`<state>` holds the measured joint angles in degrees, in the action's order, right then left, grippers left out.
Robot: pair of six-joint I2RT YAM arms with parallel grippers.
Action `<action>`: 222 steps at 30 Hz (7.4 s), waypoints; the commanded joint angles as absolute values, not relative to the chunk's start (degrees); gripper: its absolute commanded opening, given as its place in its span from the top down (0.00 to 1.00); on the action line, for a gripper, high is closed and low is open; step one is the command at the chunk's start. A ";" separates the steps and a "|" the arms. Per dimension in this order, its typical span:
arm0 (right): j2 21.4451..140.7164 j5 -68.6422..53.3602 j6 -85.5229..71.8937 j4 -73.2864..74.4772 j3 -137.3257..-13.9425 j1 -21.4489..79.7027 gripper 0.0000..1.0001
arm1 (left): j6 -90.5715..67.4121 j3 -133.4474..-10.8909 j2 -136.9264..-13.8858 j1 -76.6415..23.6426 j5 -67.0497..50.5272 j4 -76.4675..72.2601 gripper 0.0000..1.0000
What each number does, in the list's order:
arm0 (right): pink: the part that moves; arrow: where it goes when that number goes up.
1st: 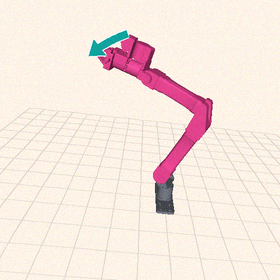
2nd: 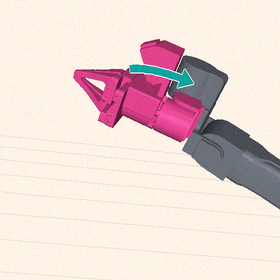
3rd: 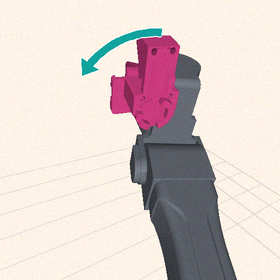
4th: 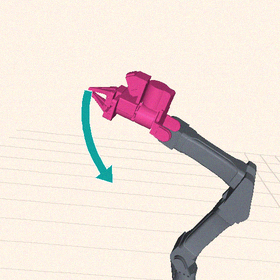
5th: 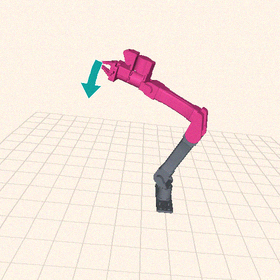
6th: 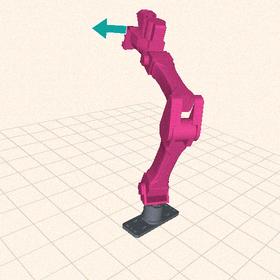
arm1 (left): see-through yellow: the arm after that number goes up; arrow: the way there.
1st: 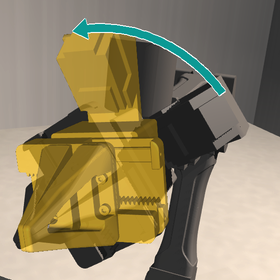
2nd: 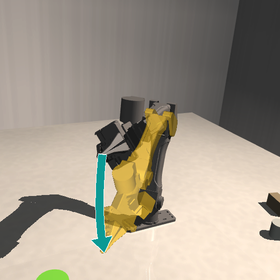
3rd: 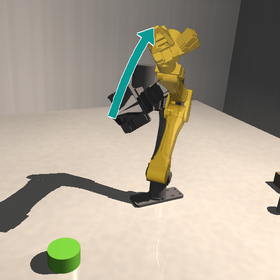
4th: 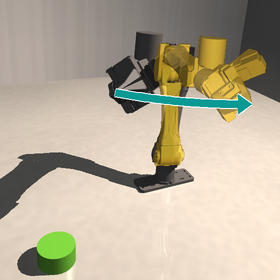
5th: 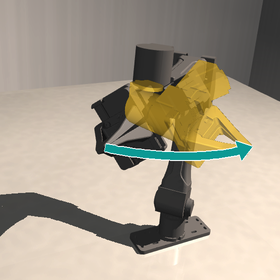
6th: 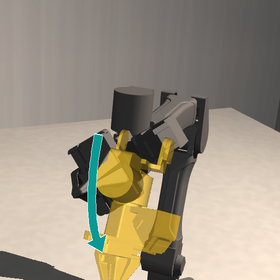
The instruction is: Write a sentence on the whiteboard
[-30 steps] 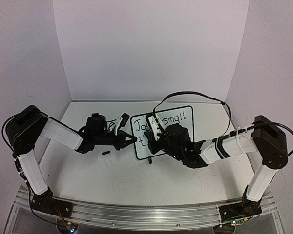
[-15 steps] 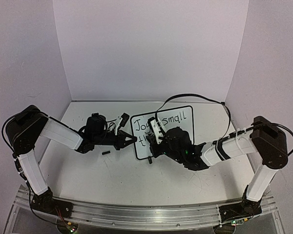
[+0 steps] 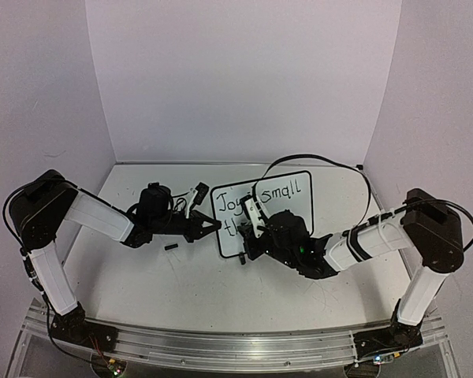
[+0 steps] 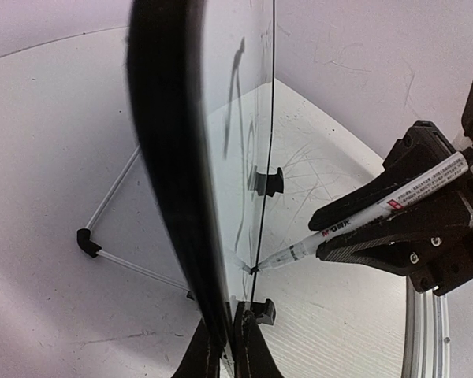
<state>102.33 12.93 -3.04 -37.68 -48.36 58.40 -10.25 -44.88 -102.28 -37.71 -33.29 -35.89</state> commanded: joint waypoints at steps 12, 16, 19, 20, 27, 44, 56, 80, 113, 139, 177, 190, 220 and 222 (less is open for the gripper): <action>102.13 17.99 -0.61 -39.40 -51.77 57.90 1.00 | -5.71 -44.74 -101.87 -37.09 -28.23 -31.79 1.00; 102.04 18.21 -0.48 -39.38 -52.26 57.53 1.00 | -5.63 -44.71 -101.80 -37.09 -28.13 -31.76 1.00; 101.96 18.64 -0.50 -39.42 -52.46 57.26 1.00 | -5.63 -44.68 -101.97 -37.09 -28.13 -31.79 1.00; 101.88 18.89 -0.49 -39.39 -52.46 57.17 1.00 | -5.63 -44.71 -102.01 -37.09 -28.16 -31.79 1.00; 100.30 21.01 -0.45 -39.58 -51.40 56.95 1.00 | -5.52 -44.66 -102.15 -37.11 -28.21 -31.79 1.00; 99.68 19.62 -2.86 -38.18 -47.52 56.83 1.00 | -5.62 -44.56 -101.79 -37.07 -28.02 -31.69 1.00; 97.74 16.35 -4.26 -37.71 -46.72 56.86 1.00 | -5.63 -45.08 -102.17 -37.09 -28.21 -31.53 1.00; 97.24 14.94 -1.28 -40.78 -49.91 55.52 1.00 | -5.71 -45.00 -102.22 -37.09 -27.92 -31.25 1.00; 96.71 14.82 -3.23 -41.00 -47.82 56.69 1.00 | -5.71 -44.71 -101.77 -37.00 -27.85 -31.17 1.00; 99.22 18.57 -1.83 -41.30 -48.38 56.67 1.00 | -5.73 -44.42 -101.61 -36.97 -27.27 -31.08 1.00; 99.84 21.25 -2.40 -40.51 -47.51 57.68 1.00 | -6.16 -44.70 -101.79 -36.92 -27.51 -30.88 1.00; 99.73 21.97 -0.48 -41.00 -50.87 57.29 1.00 | -5.99 -44.06 -101.27 -36.91 -27.33 -30.87 1.00; 97.30 20.93 -2.29 -41.33 -47.52 56.77 1.00 | -6.00 -44.32 -101.30 -36.91 -27.26 -30.70 1.00; 97.74 20.85 -2.29 -41.34 -47.83 56.75 1.00 | -5.99 -44.25 -101.27 -36.91 -27.28 -30.73 1.00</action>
